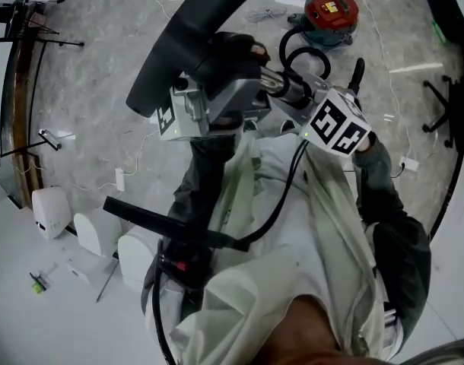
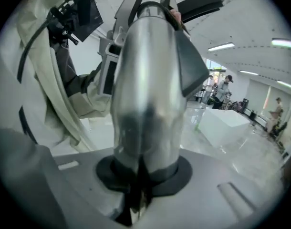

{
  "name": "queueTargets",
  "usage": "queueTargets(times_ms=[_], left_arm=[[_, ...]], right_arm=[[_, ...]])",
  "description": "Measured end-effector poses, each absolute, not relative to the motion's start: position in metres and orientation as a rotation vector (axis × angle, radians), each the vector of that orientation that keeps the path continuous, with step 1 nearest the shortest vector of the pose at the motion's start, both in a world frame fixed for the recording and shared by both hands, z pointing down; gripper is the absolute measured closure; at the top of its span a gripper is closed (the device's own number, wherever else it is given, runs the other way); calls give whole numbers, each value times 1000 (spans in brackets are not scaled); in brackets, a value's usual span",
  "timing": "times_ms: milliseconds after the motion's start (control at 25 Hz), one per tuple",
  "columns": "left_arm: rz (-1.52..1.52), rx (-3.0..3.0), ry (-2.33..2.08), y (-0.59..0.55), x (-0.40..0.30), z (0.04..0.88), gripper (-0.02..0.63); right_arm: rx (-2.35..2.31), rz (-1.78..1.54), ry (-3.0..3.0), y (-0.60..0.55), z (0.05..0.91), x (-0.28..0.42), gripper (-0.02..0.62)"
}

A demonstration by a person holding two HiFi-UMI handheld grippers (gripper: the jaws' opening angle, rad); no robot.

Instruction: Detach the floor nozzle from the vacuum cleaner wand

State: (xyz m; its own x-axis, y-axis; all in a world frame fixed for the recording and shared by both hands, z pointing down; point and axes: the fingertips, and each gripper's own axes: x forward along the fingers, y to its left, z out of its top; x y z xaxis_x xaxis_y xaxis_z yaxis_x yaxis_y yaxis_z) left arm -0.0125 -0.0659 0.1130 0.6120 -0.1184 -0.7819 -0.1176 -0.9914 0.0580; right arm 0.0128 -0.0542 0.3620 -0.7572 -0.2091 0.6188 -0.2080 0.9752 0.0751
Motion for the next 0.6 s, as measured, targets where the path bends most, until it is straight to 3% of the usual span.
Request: queueTargets(times_ms=[280, 600], left_arm=[[-1291, 2804, -377, -74, -12, 129, 466], [-1187, 2954, -371, -65, 7, 132, 465]], right_arm=[[843, -116, -2448, -86, 370, 13, 535], [339, -43, -2765, -55, 360, -16, 528]])
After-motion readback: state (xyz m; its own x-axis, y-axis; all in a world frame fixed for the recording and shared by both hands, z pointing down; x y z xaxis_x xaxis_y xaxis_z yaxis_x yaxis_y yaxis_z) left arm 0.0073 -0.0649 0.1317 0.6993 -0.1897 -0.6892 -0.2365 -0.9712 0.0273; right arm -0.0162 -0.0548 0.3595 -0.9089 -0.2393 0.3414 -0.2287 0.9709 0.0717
